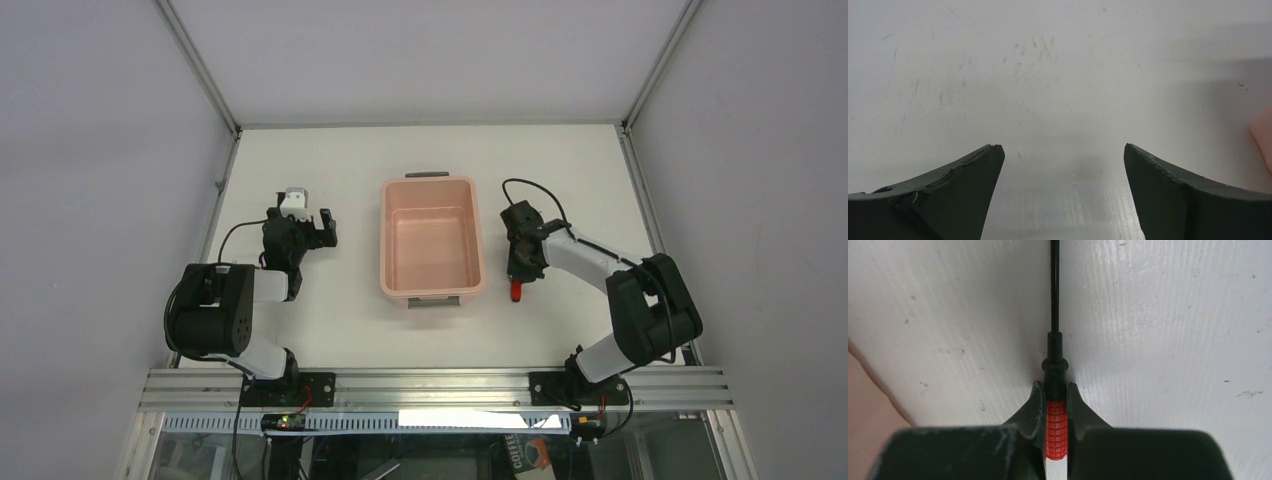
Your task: Put the screwdriver in the bin
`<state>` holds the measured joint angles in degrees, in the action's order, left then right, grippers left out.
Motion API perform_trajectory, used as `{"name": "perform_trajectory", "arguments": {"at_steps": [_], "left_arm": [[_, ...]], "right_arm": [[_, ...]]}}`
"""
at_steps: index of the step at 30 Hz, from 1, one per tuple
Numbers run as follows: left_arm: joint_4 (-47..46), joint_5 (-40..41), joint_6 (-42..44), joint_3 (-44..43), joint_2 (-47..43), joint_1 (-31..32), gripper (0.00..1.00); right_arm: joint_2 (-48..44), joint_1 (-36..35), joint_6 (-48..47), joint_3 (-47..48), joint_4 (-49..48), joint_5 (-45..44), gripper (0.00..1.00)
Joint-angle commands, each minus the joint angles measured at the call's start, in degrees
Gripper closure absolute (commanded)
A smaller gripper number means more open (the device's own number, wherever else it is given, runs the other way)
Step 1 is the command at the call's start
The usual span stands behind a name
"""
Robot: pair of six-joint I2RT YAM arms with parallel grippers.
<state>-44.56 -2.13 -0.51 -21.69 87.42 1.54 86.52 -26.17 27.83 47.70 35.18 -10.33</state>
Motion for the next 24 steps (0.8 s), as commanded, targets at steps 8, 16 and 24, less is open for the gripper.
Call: {"name": "perform_trajectory", "arguments": {"at_steps": [8, 16, 24], "left_arm": [[-1.6, -1.1, -0.3, -0.2, -1.1, 0.3, 0.01], [-1.6, -1.1, -0.3, -0.1, -1.1, 0.3, 0.01], [-1.6, -1.1, -0.2, -0.1, -1.1, 0.3, 0.01]], "right_arm": [[-7.9, 0.3, 2.4, 11.1, 13.4, -13.9, 1.00], [-11.6, 1.7, 1.2, 25.2, 24.7, -15.1, 1.00], [-10.5, -0.4, 1.1, 36.1, 26.7, 1.6, 1.00]]}}
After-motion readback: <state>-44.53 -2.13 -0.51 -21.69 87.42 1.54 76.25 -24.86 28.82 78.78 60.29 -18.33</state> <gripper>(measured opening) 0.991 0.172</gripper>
